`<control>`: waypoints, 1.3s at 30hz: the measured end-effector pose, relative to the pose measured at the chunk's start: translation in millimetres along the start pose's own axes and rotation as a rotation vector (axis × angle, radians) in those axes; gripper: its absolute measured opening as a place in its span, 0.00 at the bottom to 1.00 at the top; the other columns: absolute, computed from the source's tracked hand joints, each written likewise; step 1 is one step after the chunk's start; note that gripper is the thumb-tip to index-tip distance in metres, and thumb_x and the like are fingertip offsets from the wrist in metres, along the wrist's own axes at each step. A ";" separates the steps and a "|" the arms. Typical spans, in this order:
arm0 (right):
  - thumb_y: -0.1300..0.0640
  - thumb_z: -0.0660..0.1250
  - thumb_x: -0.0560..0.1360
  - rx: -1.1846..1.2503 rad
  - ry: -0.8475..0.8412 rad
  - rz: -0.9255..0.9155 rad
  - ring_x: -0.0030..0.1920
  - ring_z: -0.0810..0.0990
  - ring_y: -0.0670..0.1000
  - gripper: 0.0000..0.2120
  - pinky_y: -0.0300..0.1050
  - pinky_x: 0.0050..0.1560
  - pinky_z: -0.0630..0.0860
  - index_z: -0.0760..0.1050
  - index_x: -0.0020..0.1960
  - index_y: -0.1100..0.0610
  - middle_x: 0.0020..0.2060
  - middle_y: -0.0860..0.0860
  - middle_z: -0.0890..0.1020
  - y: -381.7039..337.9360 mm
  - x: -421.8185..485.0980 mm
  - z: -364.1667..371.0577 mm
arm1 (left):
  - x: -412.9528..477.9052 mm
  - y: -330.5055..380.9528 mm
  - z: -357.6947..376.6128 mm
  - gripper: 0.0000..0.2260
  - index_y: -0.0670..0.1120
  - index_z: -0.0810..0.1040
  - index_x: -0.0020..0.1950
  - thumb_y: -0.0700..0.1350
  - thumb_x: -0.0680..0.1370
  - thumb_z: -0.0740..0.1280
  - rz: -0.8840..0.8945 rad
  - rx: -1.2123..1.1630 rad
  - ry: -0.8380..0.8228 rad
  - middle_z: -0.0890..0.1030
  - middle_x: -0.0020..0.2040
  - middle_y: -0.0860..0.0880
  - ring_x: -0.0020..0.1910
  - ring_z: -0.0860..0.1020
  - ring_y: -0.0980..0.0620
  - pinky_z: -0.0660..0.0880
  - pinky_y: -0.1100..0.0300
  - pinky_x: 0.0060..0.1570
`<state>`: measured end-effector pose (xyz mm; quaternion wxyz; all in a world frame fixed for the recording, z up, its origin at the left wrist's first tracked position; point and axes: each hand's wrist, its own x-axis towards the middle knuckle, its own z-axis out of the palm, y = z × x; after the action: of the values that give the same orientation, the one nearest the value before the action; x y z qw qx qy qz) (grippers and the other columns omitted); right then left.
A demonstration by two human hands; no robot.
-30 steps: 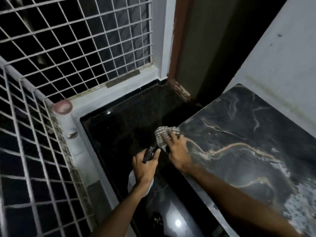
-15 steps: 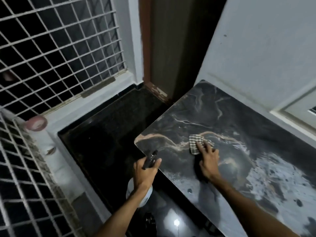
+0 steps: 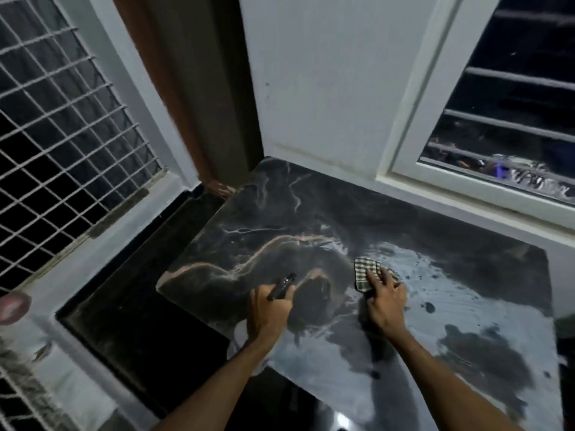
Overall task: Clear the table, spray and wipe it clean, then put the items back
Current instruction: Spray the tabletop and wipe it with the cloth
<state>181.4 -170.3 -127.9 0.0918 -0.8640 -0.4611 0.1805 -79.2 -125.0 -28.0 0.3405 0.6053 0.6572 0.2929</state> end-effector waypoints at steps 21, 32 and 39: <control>0.61 0.63 0.70 0.077 0.071 -0.006 0.69 0.59 0.70 0.35 0.65 0.71 0.59 0.62 0.76 0.54 0.76 0.63 0.56 -93.4 52.9 3.1 | 96.6 12.3 20.9 0.08 0.46 0.84 0.36 0.46 0.73 0.77 0.006 -0.091 -0.043 0.84 0.34 0.51 0.36 0.82 0.51 0.79 0.57 0.42; 0.58 0.56 0.69 -0.011 -0.038 -0.536 0.61 0.66 0.64 0.35 0.60 0.66 0.67 0.62 0.77 0.52 0.74 0.62 0.62 -265.9 74.3 85.1 | 208.7 -58.6 -94.3 0.20 0.53 0.69 0.28 0.52 0.72 0.77 0.046 -0.089 0.064 0.75 0.26 0.54 0.32 0.78 0.49 0.72 0.57 0.36; 0.62 0.63 0.69 0.017 0.008 -0.476 0.61 0.65 0.65 0.35 0.61 0.63 0.69 0.64 0.76 0.51 0.76 0.60 0.61 -380.3 113.1 96.3 | 245.7 -105.4 -155.7 0.18 0.48 0.73 0.28 0.51 0.73 0.77 -0.015 -0.094 0.156 0.78 0.26 0.51 0.29 0.78 0.53 0.73 0.57 0.35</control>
<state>-89.4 135.0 -118.4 0.1407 -0.7310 -0.6497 0.1542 -275.6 113.7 -41.9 0.3184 0.5592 0.6717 0.3670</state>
